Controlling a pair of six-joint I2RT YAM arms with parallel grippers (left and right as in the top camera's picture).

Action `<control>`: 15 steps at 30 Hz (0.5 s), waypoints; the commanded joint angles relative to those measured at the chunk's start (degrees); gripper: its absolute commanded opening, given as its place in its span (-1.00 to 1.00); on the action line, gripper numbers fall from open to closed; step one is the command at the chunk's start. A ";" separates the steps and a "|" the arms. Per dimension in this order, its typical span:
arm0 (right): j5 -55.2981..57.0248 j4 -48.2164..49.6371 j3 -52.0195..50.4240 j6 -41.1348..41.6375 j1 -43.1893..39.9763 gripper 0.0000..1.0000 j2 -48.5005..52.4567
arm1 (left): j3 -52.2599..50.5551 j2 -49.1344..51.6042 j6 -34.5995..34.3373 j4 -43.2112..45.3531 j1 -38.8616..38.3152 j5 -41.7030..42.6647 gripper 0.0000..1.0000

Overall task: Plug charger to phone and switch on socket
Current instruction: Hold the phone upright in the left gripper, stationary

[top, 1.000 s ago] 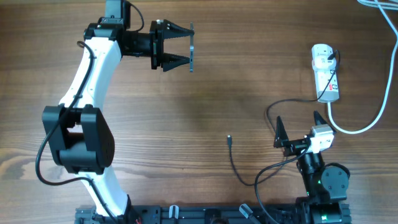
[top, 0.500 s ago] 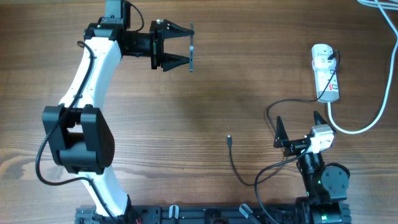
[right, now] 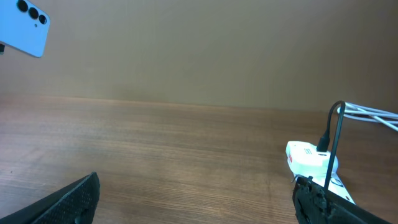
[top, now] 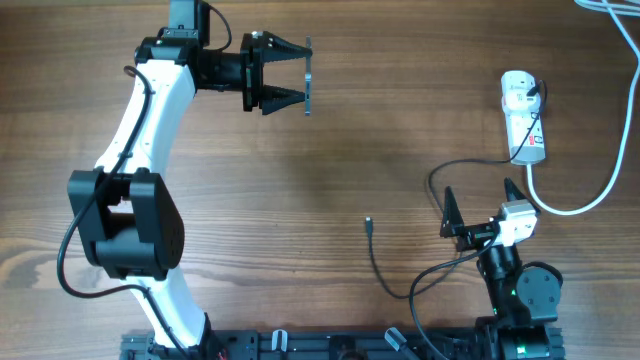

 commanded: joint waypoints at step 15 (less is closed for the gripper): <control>-0.04 0.13 -0.11 0.39 -0.20 0.99 -0.04 | 0.20 -2.23 -0.35 0.15 0.15 3.10 0.26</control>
